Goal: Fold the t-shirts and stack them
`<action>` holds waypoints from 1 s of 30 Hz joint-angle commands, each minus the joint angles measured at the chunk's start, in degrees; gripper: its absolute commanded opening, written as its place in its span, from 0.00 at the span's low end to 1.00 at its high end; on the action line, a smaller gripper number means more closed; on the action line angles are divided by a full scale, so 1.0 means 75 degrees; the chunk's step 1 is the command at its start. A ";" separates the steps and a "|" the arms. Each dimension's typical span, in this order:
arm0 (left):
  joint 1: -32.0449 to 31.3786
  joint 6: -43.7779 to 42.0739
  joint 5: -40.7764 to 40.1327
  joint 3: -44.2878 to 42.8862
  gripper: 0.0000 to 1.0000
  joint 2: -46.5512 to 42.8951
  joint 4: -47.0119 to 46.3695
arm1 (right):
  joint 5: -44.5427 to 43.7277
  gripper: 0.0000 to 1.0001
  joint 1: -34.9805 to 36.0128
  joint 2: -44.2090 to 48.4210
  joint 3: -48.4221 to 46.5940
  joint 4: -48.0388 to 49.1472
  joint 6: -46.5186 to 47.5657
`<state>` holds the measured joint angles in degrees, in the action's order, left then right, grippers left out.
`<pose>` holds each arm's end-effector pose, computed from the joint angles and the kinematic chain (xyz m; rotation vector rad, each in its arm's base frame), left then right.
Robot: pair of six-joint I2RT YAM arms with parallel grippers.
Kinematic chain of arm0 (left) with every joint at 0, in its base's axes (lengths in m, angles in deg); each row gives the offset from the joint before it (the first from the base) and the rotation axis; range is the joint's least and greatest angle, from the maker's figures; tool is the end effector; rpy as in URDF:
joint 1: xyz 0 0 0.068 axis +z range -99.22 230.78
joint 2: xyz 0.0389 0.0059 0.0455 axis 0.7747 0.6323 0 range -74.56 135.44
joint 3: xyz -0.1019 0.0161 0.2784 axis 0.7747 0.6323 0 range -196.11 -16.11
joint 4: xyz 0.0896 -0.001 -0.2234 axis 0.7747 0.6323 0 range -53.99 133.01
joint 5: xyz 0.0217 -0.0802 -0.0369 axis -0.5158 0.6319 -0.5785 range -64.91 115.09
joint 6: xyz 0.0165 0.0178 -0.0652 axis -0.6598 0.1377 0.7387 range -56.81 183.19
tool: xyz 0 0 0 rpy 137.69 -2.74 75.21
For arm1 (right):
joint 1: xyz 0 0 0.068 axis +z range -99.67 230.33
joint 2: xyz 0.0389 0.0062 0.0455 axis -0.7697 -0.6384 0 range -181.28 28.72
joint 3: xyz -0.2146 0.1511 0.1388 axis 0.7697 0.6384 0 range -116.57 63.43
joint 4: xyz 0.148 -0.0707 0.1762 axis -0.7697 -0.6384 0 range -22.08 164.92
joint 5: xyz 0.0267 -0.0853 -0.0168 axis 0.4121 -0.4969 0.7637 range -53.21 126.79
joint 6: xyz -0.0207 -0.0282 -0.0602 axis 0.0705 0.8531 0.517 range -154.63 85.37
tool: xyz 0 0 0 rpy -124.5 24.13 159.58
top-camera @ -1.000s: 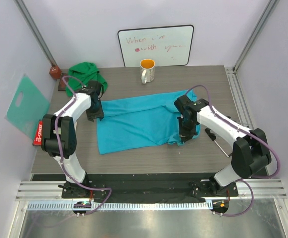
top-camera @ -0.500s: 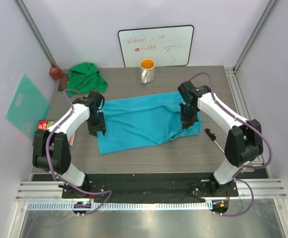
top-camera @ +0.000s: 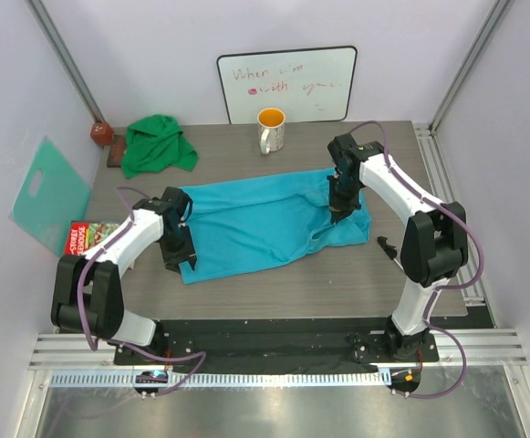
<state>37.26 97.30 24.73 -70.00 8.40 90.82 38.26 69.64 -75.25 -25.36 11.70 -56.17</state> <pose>0.2164 -0.0516 0.2146 -0.5441 2.9917 -0.0568 0.3268 0.1161 0.2655 0.0538 2.9570 0.1403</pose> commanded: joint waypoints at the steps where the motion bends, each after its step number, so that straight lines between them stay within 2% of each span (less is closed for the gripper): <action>1: 0.0021 0.0151 0.0025 0.0259 0.41 -0.0069 -0.0112 | 0.0237 0.01 -0.0020 -0.0142 -0.0325 -0.0160 0.0188; 21: 0.0021 0.0257 0.0025 0.0505 0.39 0.0892 -0.0674 | 0.0319 0.01 -0.0301 0.0010 -0.0243 -0.0242 0.0341; 30: 0.0021 0.0257 -0.0069 0.0587 0.35 0.1033 -0.0897 | 0.0518 0.01 -0.0372 0.0057 -0.0032 -0.0160 0.0352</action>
<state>37.28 98.78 24.73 -65.93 16.25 85.97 40.67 67.02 -77.06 -25.49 10.57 -54.22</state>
